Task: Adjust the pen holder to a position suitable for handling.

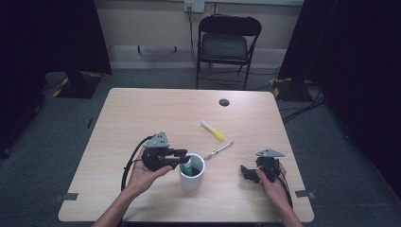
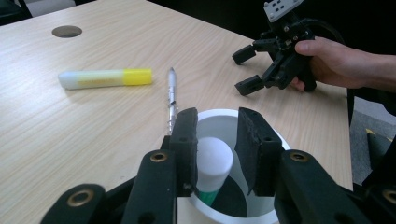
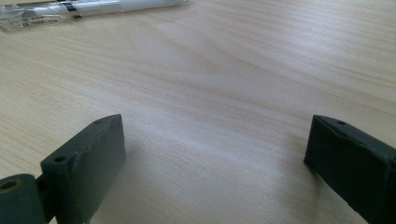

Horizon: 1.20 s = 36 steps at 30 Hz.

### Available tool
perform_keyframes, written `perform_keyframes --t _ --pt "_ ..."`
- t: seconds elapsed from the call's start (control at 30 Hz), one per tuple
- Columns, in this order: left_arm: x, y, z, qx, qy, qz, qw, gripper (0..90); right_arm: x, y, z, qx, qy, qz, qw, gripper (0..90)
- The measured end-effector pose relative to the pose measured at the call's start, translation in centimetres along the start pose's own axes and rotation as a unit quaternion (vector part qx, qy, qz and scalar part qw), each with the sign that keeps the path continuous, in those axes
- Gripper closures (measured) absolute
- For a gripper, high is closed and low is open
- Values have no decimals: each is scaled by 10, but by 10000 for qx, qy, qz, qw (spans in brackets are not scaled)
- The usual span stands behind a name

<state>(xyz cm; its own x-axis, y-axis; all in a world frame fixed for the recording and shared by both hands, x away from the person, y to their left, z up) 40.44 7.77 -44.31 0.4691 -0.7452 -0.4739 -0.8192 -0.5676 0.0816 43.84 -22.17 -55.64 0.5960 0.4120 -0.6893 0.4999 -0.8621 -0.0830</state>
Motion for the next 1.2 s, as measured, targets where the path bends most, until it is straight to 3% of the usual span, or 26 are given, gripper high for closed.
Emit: perform_keyframes --t 0.27,0.3,0.53,0.57,0.63,0.83,0.87,0.9,0.93,1.03,1.1,1.17,1.2 --pt "-15 -14 1 -133 88 -170 9997 676 0 0 0 1 1 0 10000 40" --pt "-18 -19 5 -161 65 -272 9995 651 0 0 0 -1 1 0 10000 39" --pt "-28 -33 18 -326 -26 -435 9985 553 0 0 0 1 1 -1 10000 39" --pt "-35 -40 23 -340 -73 -586 9977 536 0 0 0 4 0 -4 10000 38" --pt "-37 -43 25 -384 -47 -647 9972 526 0 0 0 17 -12 3 10000 38" --pt "-50 -62 54 -549 -375 -992 9928 439 0 0 0 4 2 11 10000 38" --pt "-52 -65 60 -595 -425 -1056 9917 420 0 0 0 4 2 11 10000 38" --pt "-54 -72 70 -555 -529 -1267 9890 372 0 0 0 5 2 12 10000 38" --pt "-54 -72 70 -555 -529 -1267 9890 351 0 0 0 5 2 12 10000 38" --pt "-58 -78 85 -605 -670 -1414 9858 312 -1 -1 0 13 -15 20 10000 59" --pt "-59 -80 94 -624 -822 -1439 9842 262 -2 -3 -3 -11 37 -3 10000 171" --pt "-62 -85 109 -635 -1004 -1539 9809 243 0 -6 -5 -4 5 -36 10000 166" --pt "-62 -85 109 -635 -1004 -1539 9809 231 1 -8 -6 -25 -17 -106 9999 167"
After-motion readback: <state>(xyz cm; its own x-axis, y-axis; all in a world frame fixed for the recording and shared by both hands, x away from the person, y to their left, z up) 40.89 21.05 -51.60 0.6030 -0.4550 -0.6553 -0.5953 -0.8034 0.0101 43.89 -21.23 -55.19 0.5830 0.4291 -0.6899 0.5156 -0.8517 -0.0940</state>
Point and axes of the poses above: each handheld gripper's, and its own axes: x roughly forward along the jaws, z roughly out of its underside, y roughly to its right, the point moved 8 cm from there along x, roughly forward along the jaws, and after that the axes turned 8 degrees about -z, right-handed, at the moved point
